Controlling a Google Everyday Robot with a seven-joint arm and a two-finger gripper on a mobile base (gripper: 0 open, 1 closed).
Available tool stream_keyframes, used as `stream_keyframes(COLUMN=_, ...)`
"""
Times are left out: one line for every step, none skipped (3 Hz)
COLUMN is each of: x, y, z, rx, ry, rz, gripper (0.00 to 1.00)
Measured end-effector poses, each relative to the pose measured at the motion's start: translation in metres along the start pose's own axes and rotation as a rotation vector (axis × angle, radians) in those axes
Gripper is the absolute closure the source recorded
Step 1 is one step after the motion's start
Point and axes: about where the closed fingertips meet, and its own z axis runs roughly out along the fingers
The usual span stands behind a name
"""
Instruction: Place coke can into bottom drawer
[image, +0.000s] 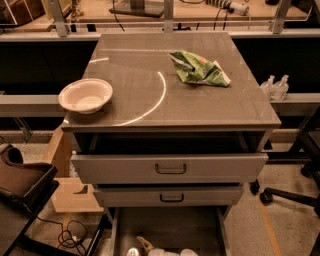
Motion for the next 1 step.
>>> stream_keyframes(x=0.0, y=0.0001, z=0.0, rx=0.0, ry=0.0, rz=0.0, gripper=0.0)
